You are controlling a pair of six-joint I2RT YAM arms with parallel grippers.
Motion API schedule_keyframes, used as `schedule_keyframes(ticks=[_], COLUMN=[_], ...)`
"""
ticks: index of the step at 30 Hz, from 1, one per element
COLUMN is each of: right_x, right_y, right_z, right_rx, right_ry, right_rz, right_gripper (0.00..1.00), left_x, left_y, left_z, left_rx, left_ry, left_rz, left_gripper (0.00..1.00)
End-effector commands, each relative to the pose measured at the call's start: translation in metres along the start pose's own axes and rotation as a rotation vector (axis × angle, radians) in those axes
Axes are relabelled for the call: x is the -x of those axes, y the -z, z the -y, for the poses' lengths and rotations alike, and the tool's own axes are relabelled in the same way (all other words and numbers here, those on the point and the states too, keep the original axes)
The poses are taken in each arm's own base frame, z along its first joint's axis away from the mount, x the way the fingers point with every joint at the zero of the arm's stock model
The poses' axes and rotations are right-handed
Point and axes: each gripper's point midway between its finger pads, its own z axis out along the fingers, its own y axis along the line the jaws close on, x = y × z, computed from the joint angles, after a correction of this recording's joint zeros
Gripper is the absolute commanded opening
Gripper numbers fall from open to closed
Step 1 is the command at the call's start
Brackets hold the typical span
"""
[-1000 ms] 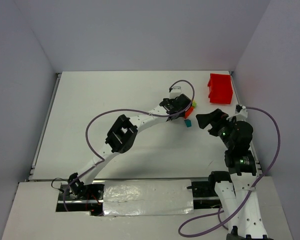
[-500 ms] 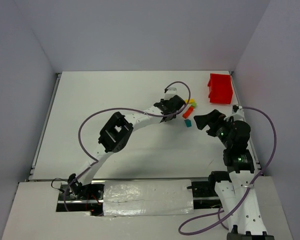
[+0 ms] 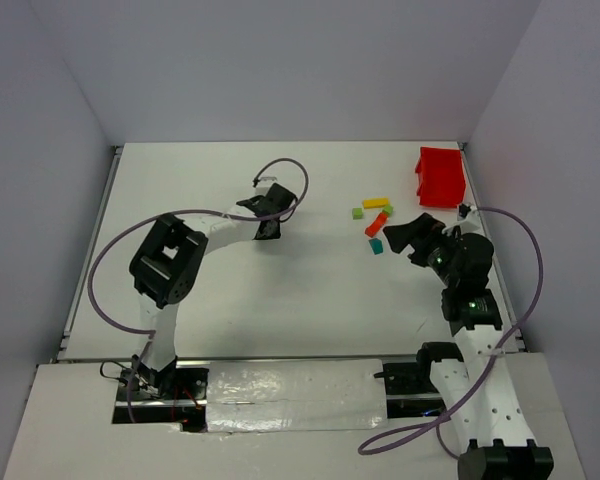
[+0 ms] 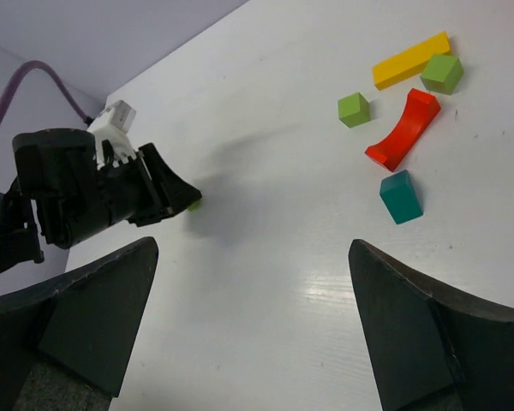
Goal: Build the wood block tower
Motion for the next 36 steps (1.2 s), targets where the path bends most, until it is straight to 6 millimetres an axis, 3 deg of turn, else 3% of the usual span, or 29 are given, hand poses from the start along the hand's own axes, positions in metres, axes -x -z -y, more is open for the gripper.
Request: schedule_keyframes(ticks=[1,2,3,4,5,6,7,9,14,21,22,23,28,32,33,36], right_x=[-0.004,-0.005,-0.020,-0.032,-0.026,-0.043,-0.037,-0.057,-0.067,-0.080,-0.074,-0.082,-0.079,-0.085,-0.079,-0.078], right_y=[-0.020,-0.026,-0.039,-0.046,-0.054,-0.069,-0.076,-0.090,-0.109,-0.135,-0.140,-0.144,-0.166,-0.183,-0.189,-0.202], right_z=[-0.006,-0.005,0.000,-0.013,-0.026,-0.016,-0.030,-0.035,-0.047,-0.015,-0.016,-0.006,-0.006,0.011,0.010,0.018], right_rx=[0.065,0.062,0.030,0.051,0.059,0.003,0.019,0.010,0.009,-0.133,-0.143,-0.176,-0.187,-0.253,-0.266,-0.295], right_ry=[-0.010,-0.012,-0.006,0.026,0.054,0.064,0.094,0.112,0.129,0.223,0.239,0.264,0.339,0.385,0.392,0.405], right_rz=[-0.003,-0.011,-0.073,-0.120,-0.128,-0.201,-0.206,-0.274,-0.294,-0.339,-0.334,-0.370,-0.411,-0.476,-0.462,-0.472], right_gripper=[1.00,1.00,1.00,1.00,1.00,1.00,1.00,1.00,1.00,1.00,1.00,1.00,1.00,1.00,1.00,1.00], left_x=[-0.045,-0.050,-0.050,-0.052,-0.053,-0.052,-0.052,-0.053,-0.056,-0.055,-0.052,-0.052,-0.043,-0.040,-0.040,-0.034], left_y=[-0.004,-0.005,-0.004,-0.002,-0.001,-0.001,-0.001,-0.002,-0.007,-0.004,-0.002,-0.001,0.005,0.012,0.013,0.021], left_z=[-0.032,-0.037,-0.044,-0.047,-0.047,-0.046,-0.047,-0.042,-0.036,-0.031,-0.029,-0.029,-0.021,-0.022,-0.024,-0.024], left_rx=[0.085,0.111,0.147,0.165,0.173,0.171,0.181,0.179,0.194,0.183,0.180,0.183,0.151,0.142,0.147,0.130], left_ry=[0.021,0.086,0.118,0.155,0.209,0.236,0.264,0.322,0.447,0.549,0.560,0.560,0.561,0.548,0.547,0.552], left_rz=[-0.149,-0.154,-0.150,-0.152,-0.149,-0.142,-0.142,-0.149,-0.157,-0.142,-0.138,-0.142,-0.130,-0.123,-0.119,-0.107], left_gripper=[0.05,0.05,0.06,0.07,0.07,0.07,0.07,0.07,0.15,0.30,0.37,0.41,0.65,0.84,0.91,0.99])
